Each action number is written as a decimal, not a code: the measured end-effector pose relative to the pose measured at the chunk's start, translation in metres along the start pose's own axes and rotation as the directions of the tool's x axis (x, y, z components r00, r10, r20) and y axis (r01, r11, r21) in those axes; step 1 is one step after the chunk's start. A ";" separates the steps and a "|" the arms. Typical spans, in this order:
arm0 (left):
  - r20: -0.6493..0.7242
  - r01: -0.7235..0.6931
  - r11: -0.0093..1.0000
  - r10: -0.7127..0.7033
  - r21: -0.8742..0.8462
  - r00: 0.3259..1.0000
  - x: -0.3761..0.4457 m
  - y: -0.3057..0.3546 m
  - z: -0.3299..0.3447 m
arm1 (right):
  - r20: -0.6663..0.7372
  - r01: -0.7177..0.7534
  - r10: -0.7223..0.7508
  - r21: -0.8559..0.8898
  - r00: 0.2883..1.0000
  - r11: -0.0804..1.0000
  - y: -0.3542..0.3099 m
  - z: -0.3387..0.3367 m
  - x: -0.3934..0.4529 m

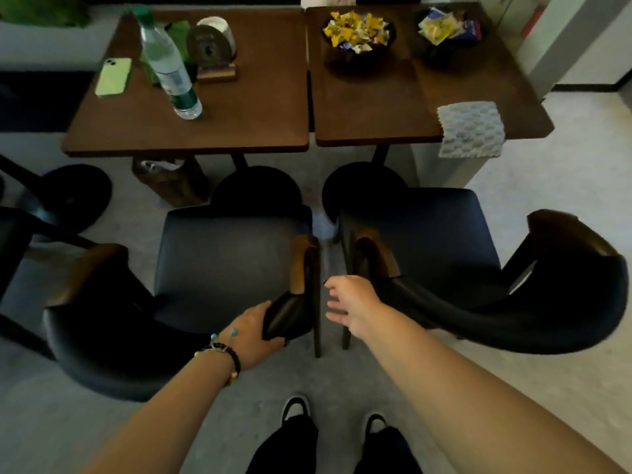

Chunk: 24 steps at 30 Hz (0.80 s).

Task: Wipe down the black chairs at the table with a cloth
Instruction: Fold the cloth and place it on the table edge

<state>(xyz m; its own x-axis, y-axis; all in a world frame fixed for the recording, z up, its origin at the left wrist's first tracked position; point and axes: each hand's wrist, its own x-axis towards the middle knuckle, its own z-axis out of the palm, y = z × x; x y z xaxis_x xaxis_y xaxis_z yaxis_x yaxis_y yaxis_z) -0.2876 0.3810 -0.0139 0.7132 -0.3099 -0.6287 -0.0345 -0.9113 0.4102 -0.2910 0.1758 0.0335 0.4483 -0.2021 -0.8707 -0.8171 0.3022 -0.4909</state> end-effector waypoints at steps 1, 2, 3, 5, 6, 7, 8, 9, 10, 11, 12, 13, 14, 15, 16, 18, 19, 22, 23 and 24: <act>0.010 -0.036 0.998 0.036 0.044 0.999 -0.003 -0.010 0.000 | -0.007 -0.052 0.052 0.029 0.999 0.998 0.008 0.013 0.002; 0.009 -0.076 0.992 0.075 0.098 0.997 -0.007 -0.020 0.001 | -0.011 -0.081 0.082 0.044 0.997 0.996 0.016 0.025 0.003; -0.003 -0.111 0.981 0.113 0.160 0.994 -0.011 -0.028 0.001 | -0.016 -0.093 0.093 0.041 0.995 0.995 0.024 0.037 0.005; -0.004 -0.135 0.954 0.142 0.267 0.990 -0.022 -0.046 0.003 | -0.020 -0.103 0.103 0.011 0.994 0.995 0.041 0.058 0.006; -0.011 -0.128 0.946 0.138 0.298 0.990 -0.029 -0.056 0.006 | -0.008 -0.115 0.115 0.001 0.993 0.993 0.048 0.066 0.004; -0.031 -0.128 0.935 0.146 0.330 0.989 -0.034 -0.068 0.007 | 0.008 -0.125 0.125 0.011 0.992 0.992 0.054 0.073 0.003; -0.038 -0.129 0.921 0.153 0.367 0.987 -0.040 -0.079 0.006 | 0.019 -0.136 0.136 0.042 0.991 0.990 0.058 0.078 0.002; -0.038 -0.127 0.910 0.154 0.395 0.987 -0.045 -0.093 0.003 | 0.029 -0.141 0.139 0.082 0.990 0.987 0.062 0.082 0.000; -0.035 -0.126 0.896 0.156 0.426 0.987 -0.050 -0.107 -0.001 | 0.037 -0.135 0.131 0.119 0.991 0.984 0.065 0.086 -0.001; -0.037 -0.134 0.879 0.170 0.457 0.985 -0.054 -0.121 -0.007 | 0.040 -0.122 0.118 0.147 0.992 0.981 0.068 0.090 -0.001; -0.034 -0.151 0.863 0.190 0.483 0.981 -0.060 -0.136 -0.012 | 0.033 -0.113 0.109 0.168 0.994 0.979 0.072 0.095 -0.002; -0.045 -0.172 0.849 0.224 0.500 0.973 -0.065 -0.149 -0.017 | 0.018 -0.102 0.101 0.184 0.995 0.978 0.076 0.100 -0.003; -0.062 -0.201 0.832 0.271 0.516 0.961 -0.070 -0.160 -0.021 | 0.001 -0.093 0.095 0.202 0.995 0.975 0.081 0.106 -0.003; -0.067 -0.239 0.819 0.319 0.522 0.945 -0.072 -0.168 -0.024 | -0.018 -0.087 0.094 0.229 0.995 0.969 0.087 0.112 -0.003; -0.060 -0.274 0.811 0.354 0.517 0.933 -0.074 -0.174 -0.025 | -0.042 -0.083 0.097 0.258 0.994 0.963 0.094 0.120 -0.002; -0.014 -0.320 0.796 0.380 0.514 0.925 -0.072 -0.179 -0.030 | -0.125 -0.065 0.106 0.297 0.987 0.953 0.102 0.137 0.000; -0.008 -0.333 0.794 0.391 0.508 0.921 -0.069 -0.179 -0.032 | -0.182 -0.054 0.112 0.299 0.977 0.953 0.102 0.144 0.001; -0.010 -0.346 0.793 0.405 0.501 0.914 -0.064 -0.187 -0.034 | -0.286 -0.067 0.152 0.287 0.946 0.956 0.098 0.160 0.006; -0.012 -0.351 0.788 0.414 0.506 0.910 -0.063 -0.190 -0.036 | -0.285 -0.077 0.164 0.293 0.944 0.953 0.096 0.162 0.007; -0.013 -0.356 0.781 0.421 0.513 0.907 -0.062 -0.193 -0.038 | -0.281 -0.081 0.168 0.296 0.945 0.952 0.095 0.164 0.008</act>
<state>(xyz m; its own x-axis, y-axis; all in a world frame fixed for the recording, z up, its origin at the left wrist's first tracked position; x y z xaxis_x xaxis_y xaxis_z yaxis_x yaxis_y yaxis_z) -0.2988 0.5860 -0.0289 0.6414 -0.6616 -0.3885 -0.6396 -0.7407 0.2055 -0.3053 0.3554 -0.0250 0.1846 -0.4016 -0.8970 -0.7071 0.5797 -0.4050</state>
